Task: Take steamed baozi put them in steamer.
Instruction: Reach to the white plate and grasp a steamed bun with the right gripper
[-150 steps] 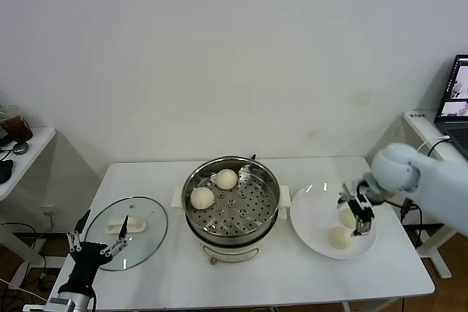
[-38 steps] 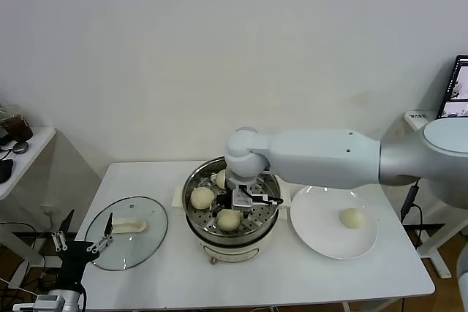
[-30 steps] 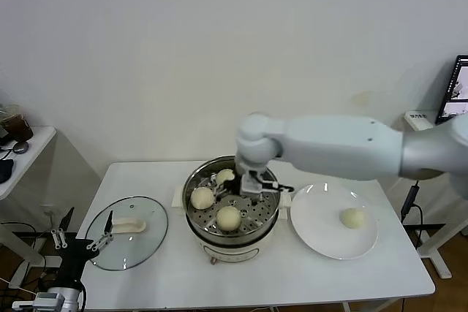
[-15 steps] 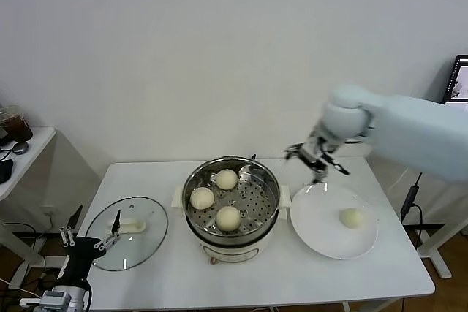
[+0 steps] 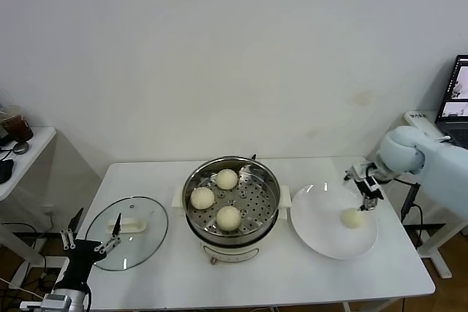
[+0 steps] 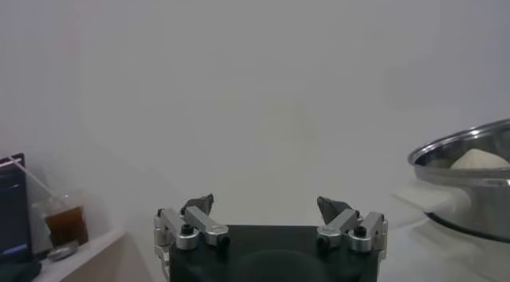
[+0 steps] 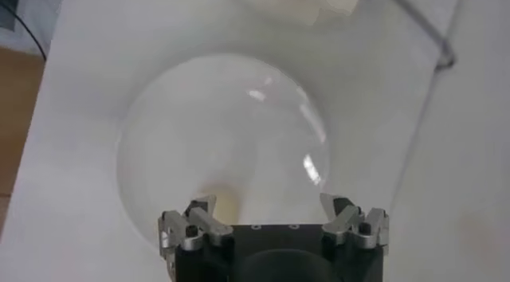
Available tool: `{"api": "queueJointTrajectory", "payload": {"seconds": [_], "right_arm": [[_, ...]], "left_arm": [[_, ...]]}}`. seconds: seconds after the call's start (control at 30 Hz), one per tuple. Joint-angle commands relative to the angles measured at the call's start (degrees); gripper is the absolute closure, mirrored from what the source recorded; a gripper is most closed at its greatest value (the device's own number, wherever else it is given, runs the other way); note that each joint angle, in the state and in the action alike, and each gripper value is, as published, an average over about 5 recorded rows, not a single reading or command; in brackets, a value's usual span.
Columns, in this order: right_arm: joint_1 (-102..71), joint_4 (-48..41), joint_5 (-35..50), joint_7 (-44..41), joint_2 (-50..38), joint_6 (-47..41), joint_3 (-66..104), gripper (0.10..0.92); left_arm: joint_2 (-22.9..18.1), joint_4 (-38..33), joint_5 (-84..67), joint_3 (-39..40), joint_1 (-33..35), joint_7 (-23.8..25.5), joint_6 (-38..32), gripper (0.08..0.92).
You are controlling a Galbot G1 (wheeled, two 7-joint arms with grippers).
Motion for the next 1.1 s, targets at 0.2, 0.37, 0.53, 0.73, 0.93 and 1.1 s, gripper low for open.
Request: {"api": "queueJointTrajectory", "payload": {"seconds": [0.2,0.37,0.53,0.73,0.93,1.1], "right_arm": [[-19.14,-11.04,-8.71,1.61,3.45,3.04,16.71,0.203],[-19.53,-14.61,-10.11,1.64,7.04,4.56,17.98,0.203],[-19.25,-17.06,-10.16,1.83,9.23,4.79,18.13,0.203],[-18.91,-19.08,-9.95,2.16,11.34,5.03,18.21,0.203],[-18.86,-19.35,-11.43,1.06,12.12,4.49,17.79,0.203],[-18.6,-19.53,-11.98,0.6,12.28,3.86,17.8,0.219]], "left_arm": [[-0.18,0.03,0.38,0.1,0.14,0.0,0.09,0.177],[-0.06,-0.35,0.28,-0.35,0.27,0.04,0.35,0.177],[-0.11,-0.39,0.23,-0.57,0.33,0.04,0.42,0.177],[-0.18,-0.25,0.22,-0.59,0.28,0.04,0.42,0.177],[-0.16,-0.25,0.36,-0.85,0.39,-0.03,0.34,0.177],[0.2,-0.19,0.35,-1.21,0.45,-0.1,0.23,0.177]]}}
